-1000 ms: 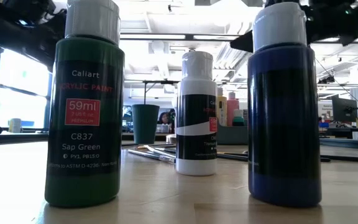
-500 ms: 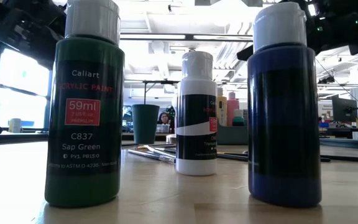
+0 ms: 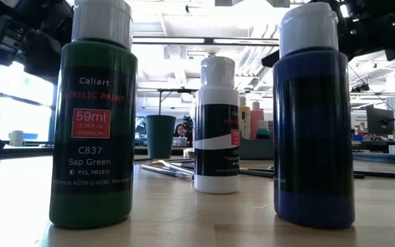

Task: Pick & Place Paint Supplies
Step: Put the small light blue paint bottle into the blue bin

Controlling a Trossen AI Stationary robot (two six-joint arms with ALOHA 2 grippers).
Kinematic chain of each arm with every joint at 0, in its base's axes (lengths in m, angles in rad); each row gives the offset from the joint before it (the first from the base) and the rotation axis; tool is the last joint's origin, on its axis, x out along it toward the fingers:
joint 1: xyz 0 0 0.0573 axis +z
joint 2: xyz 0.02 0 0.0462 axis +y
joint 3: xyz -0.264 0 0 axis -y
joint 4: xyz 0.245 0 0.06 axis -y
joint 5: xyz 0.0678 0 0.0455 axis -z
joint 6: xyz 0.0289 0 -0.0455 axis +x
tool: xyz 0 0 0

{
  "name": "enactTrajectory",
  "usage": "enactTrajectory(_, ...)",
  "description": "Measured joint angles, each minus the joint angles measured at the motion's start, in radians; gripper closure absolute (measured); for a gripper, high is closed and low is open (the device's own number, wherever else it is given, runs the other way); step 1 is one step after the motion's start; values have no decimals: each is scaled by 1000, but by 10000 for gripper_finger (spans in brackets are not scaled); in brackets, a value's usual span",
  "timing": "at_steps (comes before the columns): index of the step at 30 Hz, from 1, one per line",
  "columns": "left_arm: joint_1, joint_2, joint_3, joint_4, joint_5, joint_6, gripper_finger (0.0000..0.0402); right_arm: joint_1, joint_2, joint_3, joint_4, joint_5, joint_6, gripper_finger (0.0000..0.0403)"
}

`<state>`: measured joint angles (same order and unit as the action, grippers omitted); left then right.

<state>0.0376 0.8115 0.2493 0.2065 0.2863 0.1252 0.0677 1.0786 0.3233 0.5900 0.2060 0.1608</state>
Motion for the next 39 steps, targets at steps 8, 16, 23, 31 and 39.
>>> enactTrajectory(8,-40,156,0,30,-27,53,176,0,0,0,-2,0,3,401)
enactTrajectory(16,-38,275,0,79,-39,53,176,0,0,0,-2,1,1,401)
enactTrajectory(23,-38,318,0,225,18,53,176,0,0,1,-3,1,0,401)
enactTrajectory(31,-38,318,0,300,19,37,176,0,0,1,-4,1,0,401)
enactTrajectory(39,-38,318,0,301,19,24,176,0,0,1,-4,1,0,401)
